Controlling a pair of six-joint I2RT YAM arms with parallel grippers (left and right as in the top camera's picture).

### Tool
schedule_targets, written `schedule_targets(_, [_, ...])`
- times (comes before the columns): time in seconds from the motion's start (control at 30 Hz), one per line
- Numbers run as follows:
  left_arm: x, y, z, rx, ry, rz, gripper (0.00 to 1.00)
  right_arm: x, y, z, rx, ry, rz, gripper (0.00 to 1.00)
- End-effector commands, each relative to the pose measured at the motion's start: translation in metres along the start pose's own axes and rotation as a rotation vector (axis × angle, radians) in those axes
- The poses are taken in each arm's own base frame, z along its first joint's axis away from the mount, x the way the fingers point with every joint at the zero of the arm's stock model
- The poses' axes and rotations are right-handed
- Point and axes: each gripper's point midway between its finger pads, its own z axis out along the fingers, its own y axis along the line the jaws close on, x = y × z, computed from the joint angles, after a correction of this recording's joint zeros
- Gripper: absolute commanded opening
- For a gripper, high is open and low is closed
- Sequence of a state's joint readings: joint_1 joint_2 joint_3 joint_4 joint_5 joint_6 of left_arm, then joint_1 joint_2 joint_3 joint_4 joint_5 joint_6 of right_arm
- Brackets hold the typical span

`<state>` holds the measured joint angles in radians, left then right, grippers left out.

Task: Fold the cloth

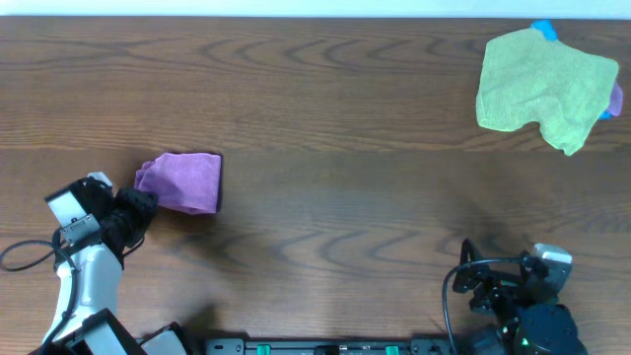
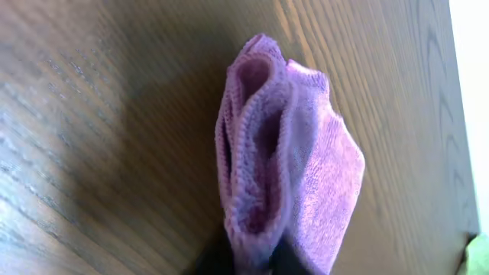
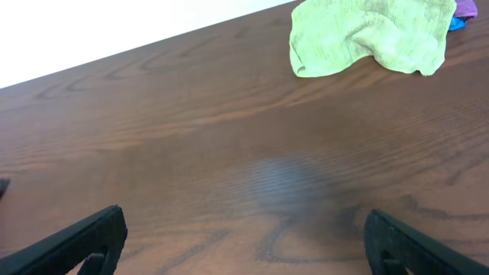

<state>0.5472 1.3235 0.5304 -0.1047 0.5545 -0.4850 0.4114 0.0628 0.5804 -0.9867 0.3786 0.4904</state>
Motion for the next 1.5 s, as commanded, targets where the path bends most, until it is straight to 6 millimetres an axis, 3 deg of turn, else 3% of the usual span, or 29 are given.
schedule_targets(0.0, [-0.004,0.001,-0.003,-0.010,-0.019,0.018,0.52,0.000,-0.004,0.000,0.018,-0.008,0.017,0.99])
schedule_targets(0.13, [-0.003,0.001,-0.003,-0.006,-0.018,0.018,0.86,0.000,-0.004,0.000,0.018,-0.008,0.017,0.99])
schedule_targets(0.2, [-0.003,0.001,-0.003,-0.006,-0.018,0.014,0.98,0.000,-0.004,0.000,0.018,-0.008,0.017,0.99])
schedule_targets(0.43, [-0.005,-0.010,-0.007,0.033,-0.018,0.022,0.96,0.000,-0.004,0.000,0.018,-0.009,0.017,0.99])
schedule_targets(0.77, [-0.003,-0.039,-0.046,0.060,-0.030,0.045,0.96,0.000,-0.004,0.000,0.018,-0.008,0.017,0.99])
schedule_targets(0.93, [0.002,-0.081,-0.060,0.155,-0.041,0.159,0.96,0.000,-0.004,0.000,0.018,-0.008,0.017,0.99])
schedule_targets(1.2, [0.043,-0.162,-0.080,0.352,-0.058,0.529,0.95,0.000,-0.004,0.000,0.018,-0.008,0.017,0.99])
schedule_targets(1.37, [0.059,-0.186,-0.102,0.417,-0.116,0.609,0.95,0.000,-0.004,0.000,0.018,-0.008,0.017,0.99])
schedule_targets(1.47, [0.065,-0.193,-0.112,0.461,-0.093,0.528,0.95,0.000,-0.004,0.000,0.018,-0.008,0.017,0.99])
